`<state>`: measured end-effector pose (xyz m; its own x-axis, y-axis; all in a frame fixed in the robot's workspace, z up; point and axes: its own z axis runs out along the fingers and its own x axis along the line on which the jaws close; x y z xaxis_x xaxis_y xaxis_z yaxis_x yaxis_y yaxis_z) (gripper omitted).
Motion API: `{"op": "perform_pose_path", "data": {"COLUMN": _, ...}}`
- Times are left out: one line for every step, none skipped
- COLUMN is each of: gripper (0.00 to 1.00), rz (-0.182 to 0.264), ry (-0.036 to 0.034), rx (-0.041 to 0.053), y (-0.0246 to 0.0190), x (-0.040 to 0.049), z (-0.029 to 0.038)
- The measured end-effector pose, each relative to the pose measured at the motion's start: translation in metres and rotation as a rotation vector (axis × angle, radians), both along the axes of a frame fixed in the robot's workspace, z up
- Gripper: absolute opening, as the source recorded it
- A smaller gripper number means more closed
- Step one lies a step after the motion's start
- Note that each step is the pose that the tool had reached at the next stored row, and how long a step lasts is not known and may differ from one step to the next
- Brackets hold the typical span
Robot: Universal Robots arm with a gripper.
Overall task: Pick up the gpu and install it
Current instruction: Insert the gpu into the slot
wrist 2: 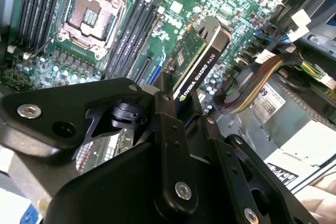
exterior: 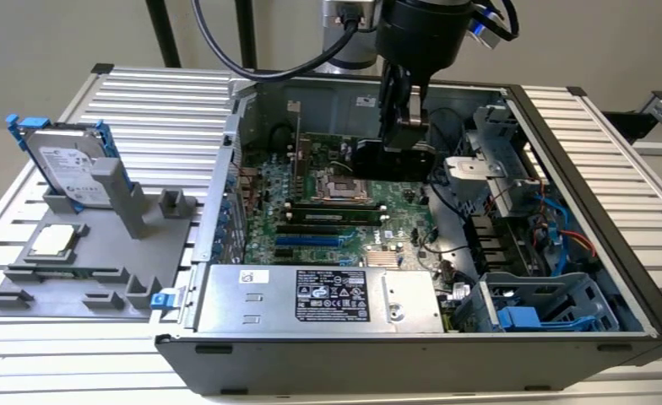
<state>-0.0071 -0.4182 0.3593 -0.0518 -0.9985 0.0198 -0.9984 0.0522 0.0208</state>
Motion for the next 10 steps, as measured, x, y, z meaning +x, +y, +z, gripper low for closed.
{"op": "perform_pose_path", "data": {"gripper": 0.0, "rz": 0.0, "ry": 0.0, "rx": 0.0, "y": 0.0001, "x": 0.0, "z": 0.0}}
{"op": "perform_pose_path", "data": {"gripper": 0.0, "rz": 0.0, "ry": 0.0, "rx": 0.0, "y": 0.0002, "x": 0.0, "z": 0.0}}
{"op": "perform_pose_path", "data": {"gripper": 0.0, "rz": 0.0, "ry": 0.0, "rx": 0.0, "y": 0.0002, "x": 0.0, "z": 0.0}}
{"op": "perform_pose_path", "data": {"gripper": 0.0, "rz": 0.0, "ry": 0.0, "rx": 0.0001, "y": 0.0003, "x": 0.0, "z": -0.0001}}
{"op": "perform_pose_path", "data": {"gripper": 0.0, "rz": 0.0, "ry": 0.0, "rx": 0.0002, "y": 0.0003, "x": 0.0, "z": -0.0005}}
{"op": "perform_pose_path", "data": {"gripper": 0.0, "rz": 0.0, "ry": 0.0, "rx": 0.0001, "y": 0.0003, "x": 0.0, "z": -0.0009}}
{"op": "perform_pose_path", "data": {"gripper": 0.0, "rz": 0.0, "ry": 0.0, "rx": -0.0001, "y": 0.0003, "x": 0.0, "z": -0.0014}}
{"op": "perform_pose_path", "data": {"gripper": 0.0, "rz": 0.0, "ry": 0.0, "rx": -0.0003, "y": 0.0002, "x": 0.0, "z": -0.0021}}
{"op": "perform_pose_path", "data": {"gripper": 0.0, "rz": 0.0, "ry": 0.0, "rx": -0.0008, "y": 0.0003, "x": 0.0, "z": -0.0029}}
{"op": "perform_pose_path", "data": {"gripper": 0.0, "rz": 0.0, "ry": 0.0, "rx": -0.0014, "y": 0.0002, "x": 0.0, "z": -0.0038}}
